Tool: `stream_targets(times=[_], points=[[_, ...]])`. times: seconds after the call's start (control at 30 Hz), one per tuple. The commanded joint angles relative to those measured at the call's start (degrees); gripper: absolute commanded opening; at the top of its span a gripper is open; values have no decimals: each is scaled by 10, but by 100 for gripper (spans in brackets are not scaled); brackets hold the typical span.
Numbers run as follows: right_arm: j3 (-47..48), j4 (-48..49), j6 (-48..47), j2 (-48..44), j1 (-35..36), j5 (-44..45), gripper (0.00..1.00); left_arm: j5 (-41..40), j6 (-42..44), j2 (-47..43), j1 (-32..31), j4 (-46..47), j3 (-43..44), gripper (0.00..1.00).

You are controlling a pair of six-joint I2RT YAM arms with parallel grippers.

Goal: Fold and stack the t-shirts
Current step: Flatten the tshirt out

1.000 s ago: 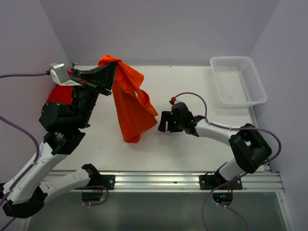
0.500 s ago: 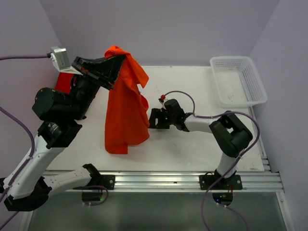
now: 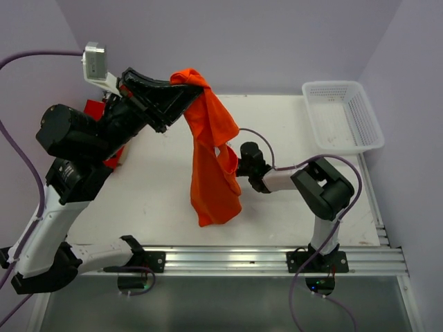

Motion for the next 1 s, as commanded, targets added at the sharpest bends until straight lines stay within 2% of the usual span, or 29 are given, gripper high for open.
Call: stream_targets(times=[0.0,0.07,0.1,0.13,0.2,0.27,0.3,0.4,0.5,0.6,0.73,0.87,0.9,0.97], points=[[-4,120,48,11,1,-55,58,97,-62,15,3,-1,9,0],[-3,150,66,27,1,-64,37,114,-69,13,3,22,0,0],[-4,179,88,31,1,-70,7,116,-68,12,3,23,1,0],[-5,188,94,36,1,-71,0,118,-64,9,3,26,2,0],[-13,176,83,30,1,-69,0,123,-53,4,2,21,5,0],[-21,91,30,-17,-1,-31,0,96,-23,-12,3,-17,3,0],[-18,-78,-75,-46,0,39,0,80,3,-17,3,-52,0,0],[19,-347,-224,-138,9,168,0,16,37,-42,3,-106,-16,0],[33,-444,-265,-190,9,245,0,-19,78,-50,3,-169,-28,0],[32,-487,-272,-212,10,254,0,28,99,-38,3,-200,-24,0],[-4,-490,-268,-239,20,275,0,133,113,-2,3,-216,12,0],[-31,-516,-269,-282,24,325,0,107,126,11,3,-250,62,0],[-32,-528,-270,-291,24,362,0,98,131,8,3,-260,63,0],[-29,-551,-275,-320,24,400,0,41,133,-1,2,-272,49,0]])
